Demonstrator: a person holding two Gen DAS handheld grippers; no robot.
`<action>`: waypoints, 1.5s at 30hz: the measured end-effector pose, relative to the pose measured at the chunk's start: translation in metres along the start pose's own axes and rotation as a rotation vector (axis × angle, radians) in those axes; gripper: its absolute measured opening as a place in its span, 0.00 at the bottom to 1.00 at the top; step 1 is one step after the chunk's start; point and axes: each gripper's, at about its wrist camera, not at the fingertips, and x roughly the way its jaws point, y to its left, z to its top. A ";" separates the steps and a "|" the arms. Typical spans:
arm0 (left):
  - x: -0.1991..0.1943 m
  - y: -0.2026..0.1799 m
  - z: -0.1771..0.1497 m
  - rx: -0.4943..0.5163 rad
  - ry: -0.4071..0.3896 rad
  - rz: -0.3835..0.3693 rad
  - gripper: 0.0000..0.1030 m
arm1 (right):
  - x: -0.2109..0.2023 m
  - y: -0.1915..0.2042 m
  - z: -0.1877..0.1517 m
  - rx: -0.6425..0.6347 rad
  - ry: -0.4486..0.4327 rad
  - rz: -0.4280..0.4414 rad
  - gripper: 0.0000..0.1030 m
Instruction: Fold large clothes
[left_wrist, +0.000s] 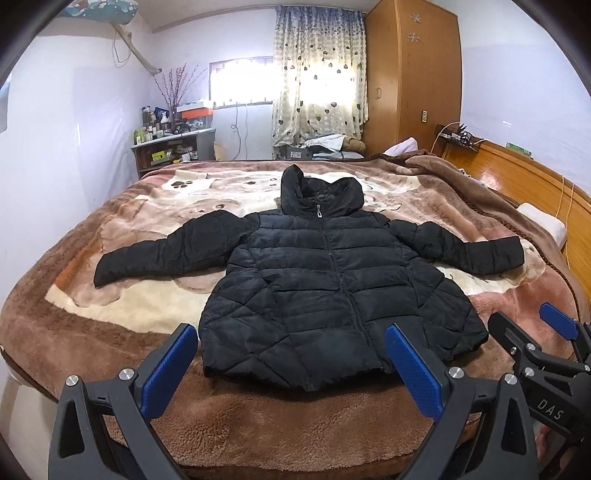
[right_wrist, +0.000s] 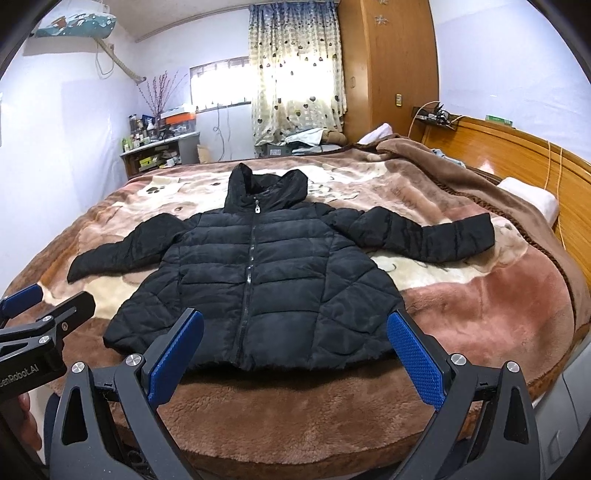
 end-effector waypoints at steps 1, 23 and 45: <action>-0.001 0.000 -0.002 -0.002 -0.002 -0.002 1.00 | 0.000 0.000 0.000 0.004 0.000 -0.004 0.97; 0.002 -0.001 -0.001 0.001 0.014 0.023 1.00 | 0.002 0.002 0.002 -0.009 -0.009 -0.024 0.97; 0.011 0.003 -0.002 0.005 0.029 0.032 1.00 | 0.009 0.005 -0.002 -0.012 0.013 -0.036 0.97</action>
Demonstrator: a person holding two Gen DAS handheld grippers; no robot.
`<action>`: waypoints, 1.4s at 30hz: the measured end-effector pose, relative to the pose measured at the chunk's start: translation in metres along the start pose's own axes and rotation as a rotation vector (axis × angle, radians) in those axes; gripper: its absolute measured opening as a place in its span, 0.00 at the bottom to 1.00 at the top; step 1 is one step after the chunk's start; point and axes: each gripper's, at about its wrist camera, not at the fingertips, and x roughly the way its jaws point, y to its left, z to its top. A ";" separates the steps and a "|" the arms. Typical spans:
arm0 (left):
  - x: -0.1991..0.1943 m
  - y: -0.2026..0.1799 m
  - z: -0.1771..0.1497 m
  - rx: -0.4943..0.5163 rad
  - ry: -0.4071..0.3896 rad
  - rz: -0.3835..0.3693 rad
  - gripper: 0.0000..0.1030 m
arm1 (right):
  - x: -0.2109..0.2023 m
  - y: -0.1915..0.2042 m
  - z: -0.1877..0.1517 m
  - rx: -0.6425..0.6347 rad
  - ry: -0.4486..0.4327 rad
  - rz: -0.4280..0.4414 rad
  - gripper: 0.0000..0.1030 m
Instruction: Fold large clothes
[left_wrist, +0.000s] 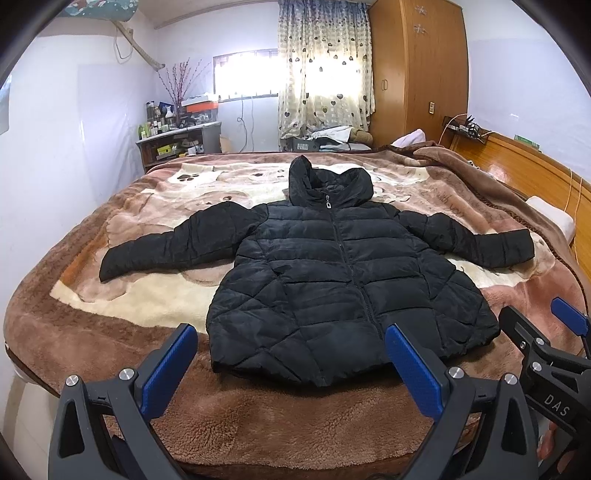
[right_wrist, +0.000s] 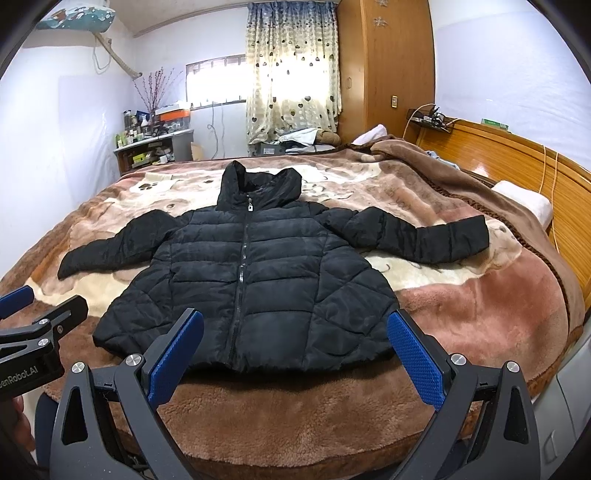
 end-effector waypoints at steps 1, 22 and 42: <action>0.000 0.000 0.000 0.001 0.002 0.001 1.00 | 0.001 0.000 0.000 0.000 0.001 -0.001 0.97; 0.142 0.188 0.057 -0.281 0.060 0.085 1.00 | 0.109 0.028 0.056 -0.050 0.006 0.181 0.97; 0.330 0.417 0.046 -0.707 0.206 0.287 1.00 | 0.253 0.132 0.100 -0.210 0.075 0.278 0.97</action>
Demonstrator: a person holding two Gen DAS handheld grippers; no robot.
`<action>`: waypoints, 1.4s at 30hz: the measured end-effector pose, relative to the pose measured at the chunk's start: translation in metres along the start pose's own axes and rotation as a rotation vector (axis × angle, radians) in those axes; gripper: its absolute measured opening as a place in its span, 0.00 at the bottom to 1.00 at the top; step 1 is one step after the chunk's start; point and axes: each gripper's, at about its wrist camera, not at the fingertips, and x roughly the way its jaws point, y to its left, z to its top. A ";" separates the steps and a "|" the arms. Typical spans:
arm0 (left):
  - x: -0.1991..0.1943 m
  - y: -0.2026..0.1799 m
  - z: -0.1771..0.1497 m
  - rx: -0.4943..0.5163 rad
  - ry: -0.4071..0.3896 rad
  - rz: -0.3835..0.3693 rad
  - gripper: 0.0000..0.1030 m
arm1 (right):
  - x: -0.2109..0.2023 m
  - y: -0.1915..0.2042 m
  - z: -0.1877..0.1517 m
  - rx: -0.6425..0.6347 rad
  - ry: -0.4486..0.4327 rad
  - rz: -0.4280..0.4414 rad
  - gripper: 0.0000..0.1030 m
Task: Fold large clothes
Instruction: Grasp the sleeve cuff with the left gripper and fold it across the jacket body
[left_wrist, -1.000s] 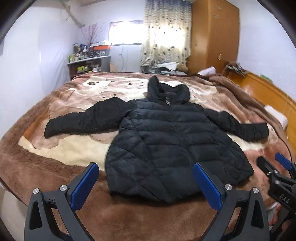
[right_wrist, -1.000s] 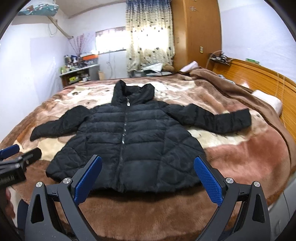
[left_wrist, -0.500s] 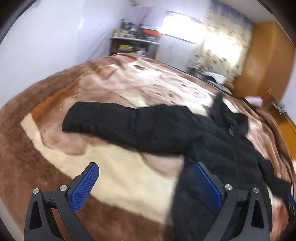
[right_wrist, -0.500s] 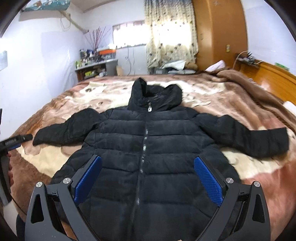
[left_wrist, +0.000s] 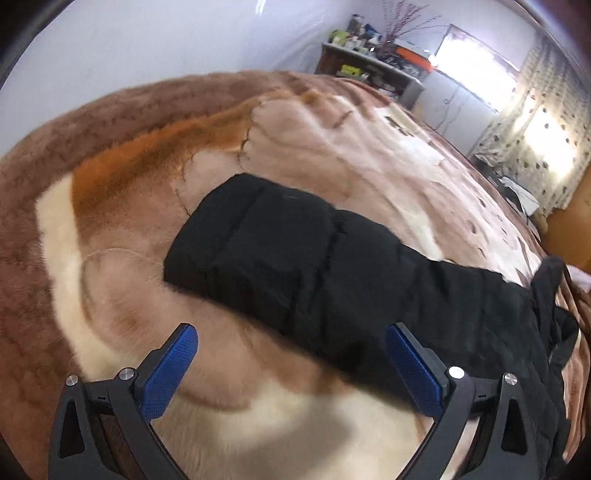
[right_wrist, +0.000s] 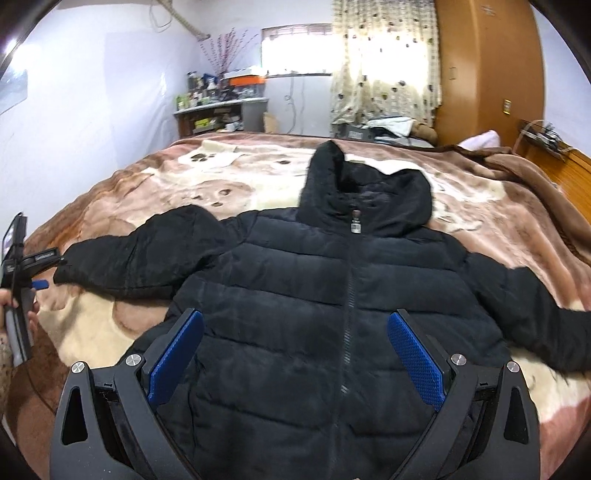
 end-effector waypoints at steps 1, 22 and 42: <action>0.009 0.002 0.002 -0.017 0.021 -0.001 1.00 | 0.004 0.003 0.001 -0.010 0.000 0.009 0.97; 0.019 -0.034 0.023 -0.033 -0.025 -0.037 0.18 | 0.016 0.007 0.009 0.002 0.003 0.096 0.97; -0.106 -0.218 -0.012 0.464 -0.173 -0.213 0.17 | -0.026 -0.050 0.022 0.121 -0.049 0.000 0.97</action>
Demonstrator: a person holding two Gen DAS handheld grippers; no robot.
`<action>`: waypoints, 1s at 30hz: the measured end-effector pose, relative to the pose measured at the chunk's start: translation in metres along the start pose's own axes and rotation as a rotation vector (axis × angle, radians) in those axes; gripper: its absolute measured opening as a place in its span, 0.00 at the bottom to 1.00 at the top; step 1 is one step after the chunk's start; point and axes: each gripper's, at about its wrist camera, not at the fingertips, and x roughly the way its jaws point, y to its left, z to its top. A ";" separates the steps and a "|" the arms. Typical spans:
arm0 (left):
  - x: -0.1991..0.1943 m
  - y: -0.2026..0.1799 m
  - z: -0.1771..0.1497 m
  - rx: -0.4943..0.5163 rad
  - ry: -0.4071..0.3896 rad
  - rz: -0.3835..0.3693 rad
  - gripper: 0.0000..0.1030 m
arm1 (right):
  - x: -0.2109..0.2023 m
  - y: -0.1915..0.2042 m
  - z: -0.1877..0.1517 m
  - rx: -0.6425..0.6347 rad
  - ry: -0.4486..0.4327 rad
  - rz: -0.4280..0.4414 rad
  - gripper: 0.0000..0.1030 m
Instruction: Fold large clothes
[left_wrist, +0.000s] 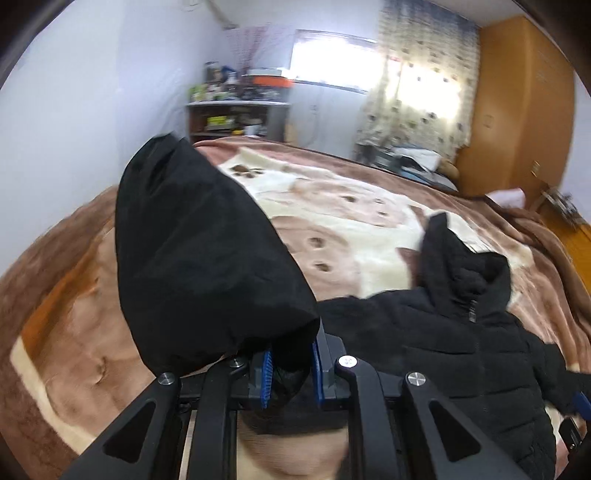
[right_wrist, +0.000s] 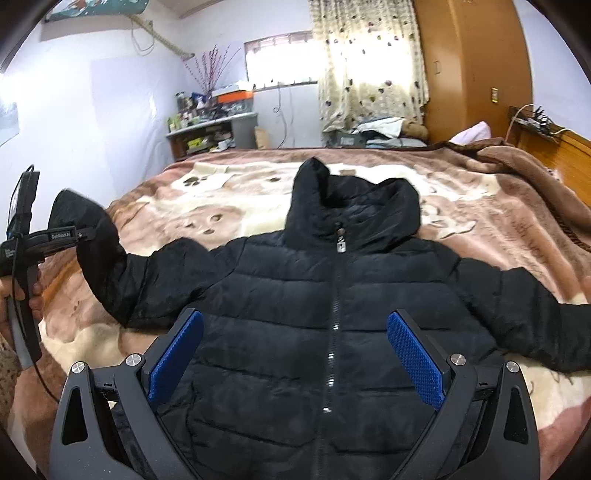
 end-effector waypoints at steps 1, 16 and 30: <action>-0.001 -0.012 0.002 0.020 0.001 -0.016 0.16 | -0.002 -0.004 0.000 0.007 -0.003 -0.007 0.96; 0.002 -0.201 -0.033 0.356 0.071 -0.167 0.17 | -0.029 -0.081 -0.008 0.106 -0.031 -0.100 0.96; 0.069 -0.295 -0.099 0.414 0.292 -0.269 0.17 | -0.021 -0.133 -0.025 0.119 0.028 -0.182 0.97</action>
